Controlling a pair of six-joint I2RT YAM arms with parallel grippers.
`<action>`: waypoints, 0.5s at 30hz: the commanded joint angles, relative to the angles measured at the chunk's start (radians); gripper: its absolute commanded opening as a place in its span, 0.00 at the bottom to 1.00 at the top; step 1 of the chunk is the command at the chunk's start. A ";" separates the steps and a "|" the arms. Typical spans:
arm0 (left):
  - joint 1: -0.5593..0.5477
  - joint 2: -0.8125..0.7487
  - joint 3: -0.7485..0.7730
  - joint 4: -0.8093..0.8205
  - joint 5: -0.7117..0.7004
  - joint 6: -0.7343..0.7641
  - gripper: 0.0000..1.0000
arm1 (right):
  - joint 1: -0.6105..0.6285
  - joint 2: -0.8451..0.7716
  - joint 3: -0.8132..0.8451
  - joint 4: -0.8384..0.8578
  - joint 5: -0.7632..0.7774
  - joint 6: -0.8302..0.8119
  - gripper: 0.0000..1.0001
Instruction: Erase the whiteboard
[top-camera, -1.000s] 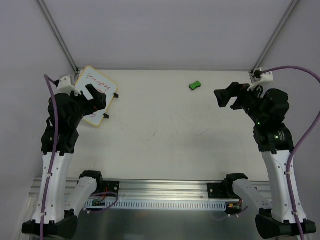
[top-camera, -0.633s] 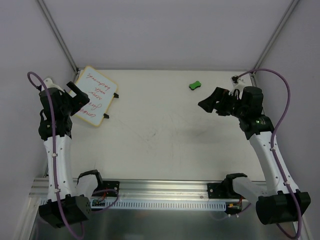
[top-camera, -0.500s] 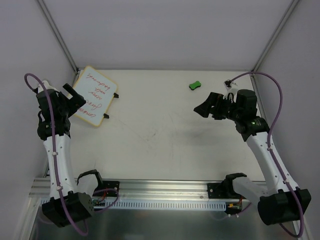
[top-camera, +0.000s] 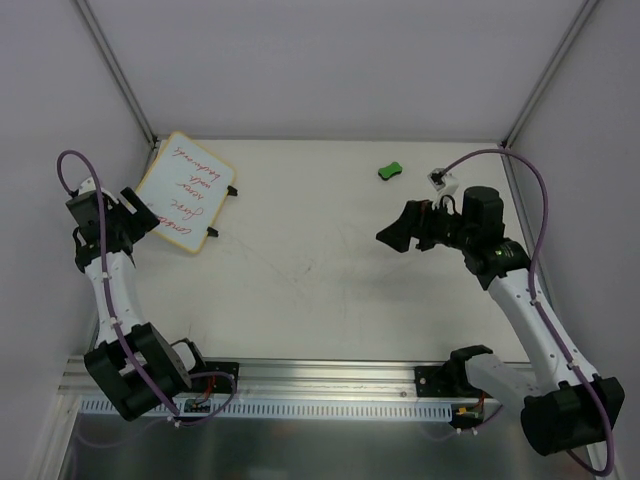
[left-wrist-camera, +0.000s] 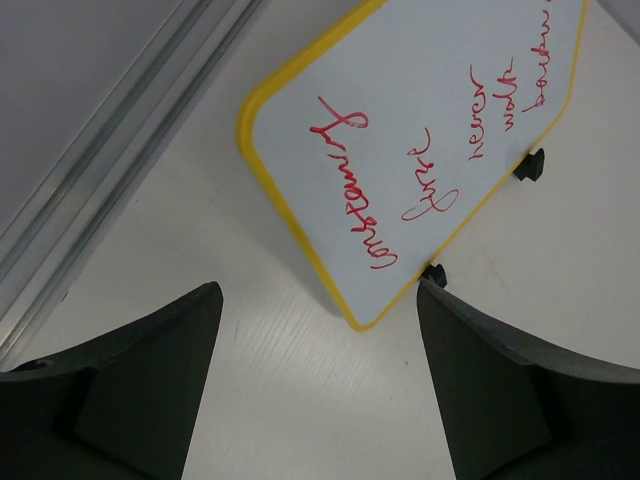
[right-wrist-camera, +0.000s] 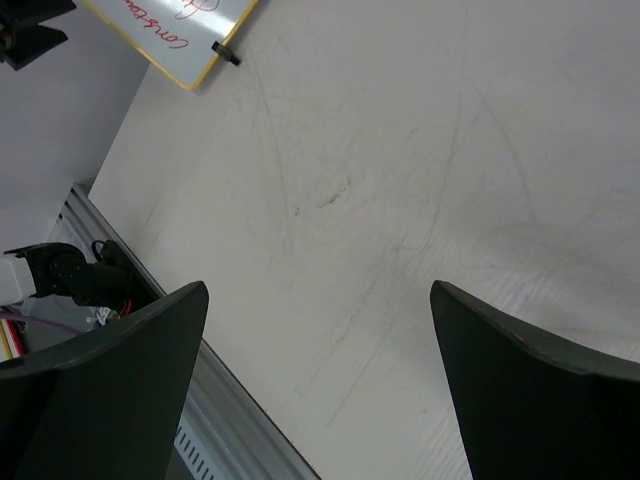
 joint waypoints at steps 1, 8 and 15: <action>0.046 0.019 -0.010 0.127 0.118 0.066 0.79 | 0.033 -0.048 -0.023 0.037 -0.049 -0.072 0.99; 0.117 0.071 -0.035 0.206 0.265 0.112 0.70 | 0.068 -0.108 -0.078 0.035 -0.071 -0.100 0.99; 0.144 0.146 -0.035 0.256 0.379 0.166 0.64 | 0.088 -0.136 -0.104 0.034 -0.111 -0.120 0.99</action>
